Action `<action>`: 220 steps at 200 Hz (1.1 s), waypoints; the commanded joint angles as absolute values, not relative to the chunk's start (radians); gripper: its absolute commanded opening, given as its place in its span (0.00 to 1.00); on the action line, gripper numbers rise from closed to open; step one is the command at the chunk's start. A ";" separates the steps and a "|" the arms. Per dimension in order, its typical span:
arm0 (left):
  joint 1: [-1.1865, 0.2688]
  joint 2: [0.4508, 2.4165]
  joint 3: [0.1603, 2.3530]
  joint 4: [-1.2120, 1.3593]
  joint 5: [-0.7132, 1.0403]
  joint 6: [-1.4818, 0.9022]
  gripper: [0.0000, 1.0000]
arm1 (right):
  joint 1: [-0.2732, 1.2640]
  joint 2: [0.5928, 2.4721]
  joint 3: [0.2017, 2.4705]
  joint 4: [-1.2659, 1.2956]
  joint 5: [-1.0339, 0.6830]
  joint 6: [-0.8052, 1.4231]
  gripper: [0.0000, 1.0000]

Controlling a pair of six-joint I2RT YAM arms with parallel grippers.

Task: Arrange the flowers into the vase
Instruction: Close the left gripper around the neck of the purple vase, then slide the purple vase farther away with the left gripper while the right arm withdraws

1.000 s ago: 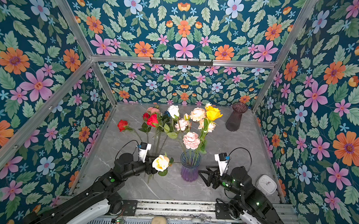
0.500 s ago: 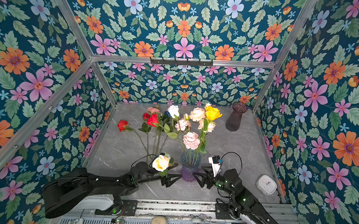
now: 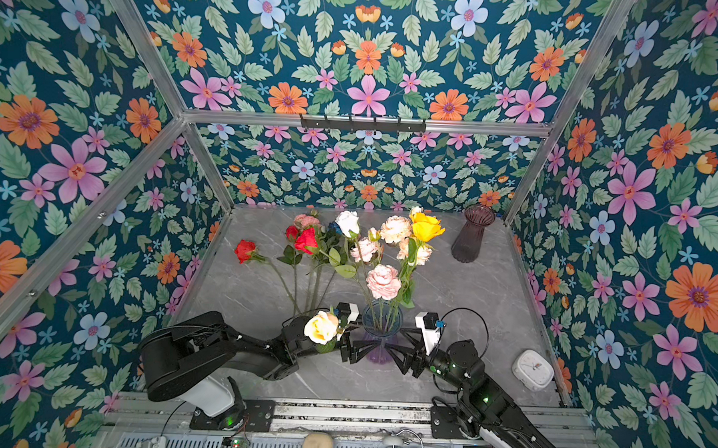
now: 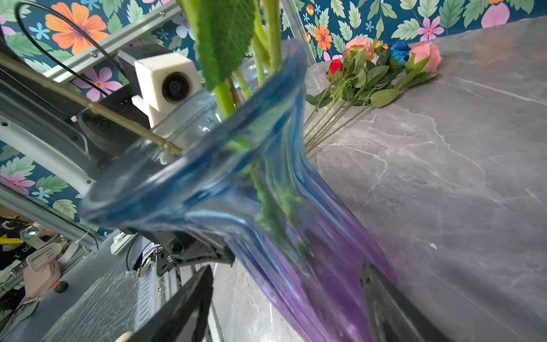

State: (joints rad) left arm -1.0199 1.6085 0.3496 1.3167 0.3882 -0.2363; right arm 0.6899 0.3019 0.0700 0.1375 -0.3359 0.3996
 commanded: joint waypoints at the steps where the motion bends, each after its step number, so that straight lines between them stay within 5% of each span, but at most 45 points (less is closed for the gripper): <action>1: -1.020 1.638 0.375 1.358 0.386 -0.226 0.76 | 0.689 0.355 0.088 0.234 -0.296 0.382 0.78; 90: -1.017 1.715 0.492 1.224 0.163 -0.153 0.75 | 0.619 0.425 0.175 0.123 -0.206 0.394 0.77; 220: -1.006 1.945 0.721 1.200 -0.010 -0.155 0.77 | 0.591 0.164 0.254 -0.177 -0.130 0.439 0.77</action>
